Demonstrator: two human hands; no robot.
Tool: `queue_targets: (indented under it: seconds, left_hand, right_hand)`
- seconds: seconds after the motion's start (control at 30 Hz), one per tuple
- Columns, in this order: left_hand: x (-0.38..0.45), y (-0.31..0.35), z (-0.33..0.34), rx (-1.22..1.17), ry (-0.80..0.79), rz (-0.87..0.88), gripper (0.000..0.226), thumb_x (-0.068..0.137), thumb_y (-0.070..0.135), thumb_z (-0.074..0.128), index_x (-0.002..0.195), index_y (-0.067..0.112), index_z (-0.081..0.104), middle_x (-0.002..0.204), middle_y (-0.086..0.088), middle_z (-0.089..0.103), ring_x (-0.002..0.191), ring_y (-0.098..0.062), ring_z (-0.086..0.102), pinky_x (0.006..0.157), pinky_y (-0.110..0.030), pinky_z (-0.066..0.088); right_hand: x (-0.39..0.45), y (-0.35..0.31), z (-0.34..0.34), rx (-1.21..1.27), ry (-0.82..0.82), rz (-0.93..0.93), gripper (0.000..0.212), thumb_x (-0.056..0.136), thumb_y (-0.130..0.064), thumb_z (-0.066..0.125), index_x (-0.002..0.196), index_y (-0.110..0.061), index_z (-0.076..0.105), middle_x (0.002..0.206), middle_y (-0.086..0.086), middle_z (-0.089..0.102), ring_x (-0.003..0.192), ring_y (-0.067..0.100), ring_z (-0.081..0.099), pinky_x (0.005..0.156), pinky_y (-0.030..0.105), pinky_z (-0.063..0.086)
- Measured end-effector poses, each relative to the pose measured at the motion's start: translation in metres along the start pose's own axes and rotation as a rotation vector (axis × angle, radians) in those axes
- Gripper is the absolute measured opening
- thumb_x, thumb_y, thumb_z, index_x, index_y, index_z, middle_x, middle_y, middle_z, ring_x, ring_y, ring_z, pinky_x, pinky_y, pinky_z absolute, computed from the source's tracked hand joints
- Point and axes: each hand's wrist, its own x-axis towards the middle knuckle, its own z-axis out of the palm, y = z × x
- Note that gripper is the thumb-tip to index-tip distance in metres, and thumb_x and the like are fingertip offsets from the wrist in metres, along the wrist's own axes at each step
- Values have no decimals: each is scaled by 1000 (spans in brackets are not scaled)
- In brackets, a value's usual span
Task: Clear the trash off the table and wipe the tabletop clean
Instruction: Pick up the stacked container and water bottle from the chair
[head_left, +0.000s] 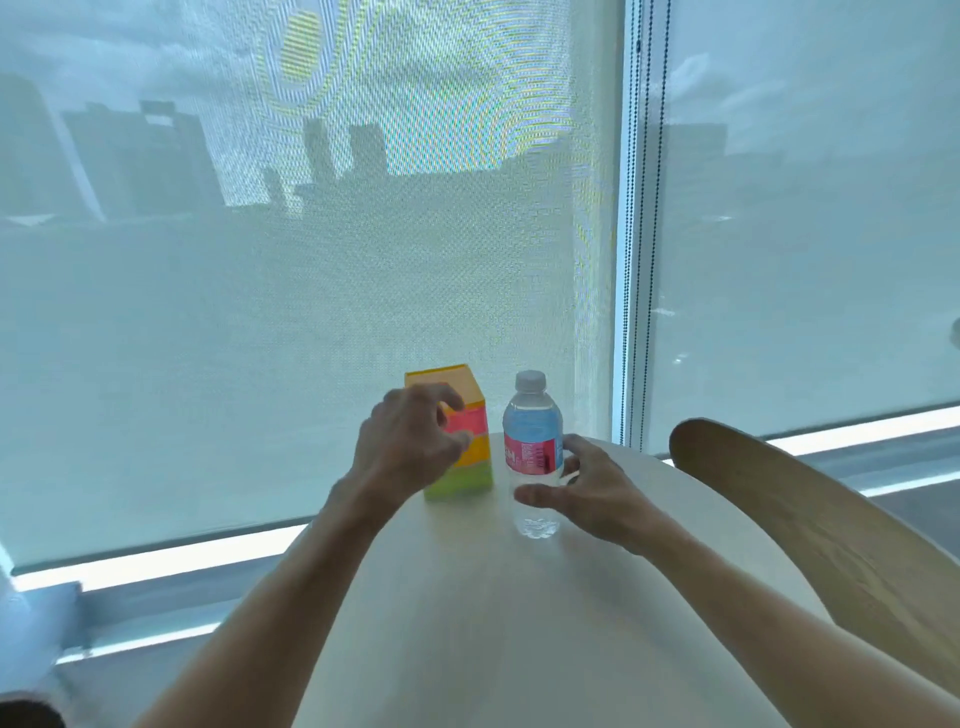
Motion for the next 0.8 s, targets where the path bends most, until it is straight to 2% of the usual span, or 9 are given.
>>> queue_targets:
  seconds: [0.07, 0.17, 0.3, 0.5, 0.6, 0.8]
  left_hand:
    - [8, -3, 2, 2, 60, 39, 24, 77, 35, 73, 101, 32, 69, 94, 8, 65, 92, -18, 61, 80, -29, 46]
    - [15, -9, 10, 71, 121, 104, 24, 84, 35, 68, 106, 28, 68, 104, 3, 62, 103, -19, 57, 82, -32, 45]
    - [22, -22, 21, 161, 116, 124, 29, 88, 38, 62, 115, 29, 66, 118, -2, 58, 116, -20, 47, 89, -35, 44]
    - [25, -33, 30, 184, 128, 140, 25, 90, 39, 60, 113, 31, 68, 112, -3, 62, 110, -23, 50, 88, -36, 45]
    - [26, -36, 32, 185, 143, 156, 24, 91, 38, 60, 112, 30, 69, 110, -3, 62, 108, -24, 51, 85, -36, 45]
    - [27, -39, 35, 185, 174, 163, 24, 92, 38, 60, 112, 31, 70, 110, -3, 62, 104, -24, 52, 81, -36, 47]
  right_hand:
    - [4, 1, 2, 6, 5, -26, 55, 68, -41, 86, 115, -35, 60, 101, -7, 63, 87, 4, 57, 78, 23, 46]
    - [9, 0, -1, -11, 2, -57, 48, 69, -35, 87, 109, -31, 61, 91, -14, 61, 73, -1, 54, 69, 19, 41]
    - [21, 3, -3, -22, 11, -48, 47, 69, -35, 86, 108, -32, 61, 90, -15, 64, 75, -2, 56, 70, 19, 42]
    - [46, 8, -2, -22, 47, -30, 52, 69, -36, 86, 113, -30, 60, 94, -12, 67, 84, 3, 61, 82, 26, 47]
    - [61, 8, -2, -6, 79, -30, 52, 73, -31, 85, 118, -26, 60, 92, -12, 64, 82, 4, 59, 79, 23, 41]
    - [92, 8, 4, 10, 115, -45, 51, 78, -23, 81, 124, -19, 60, 102, -2, 65, 82, 7, 56, 77, 22, 39]
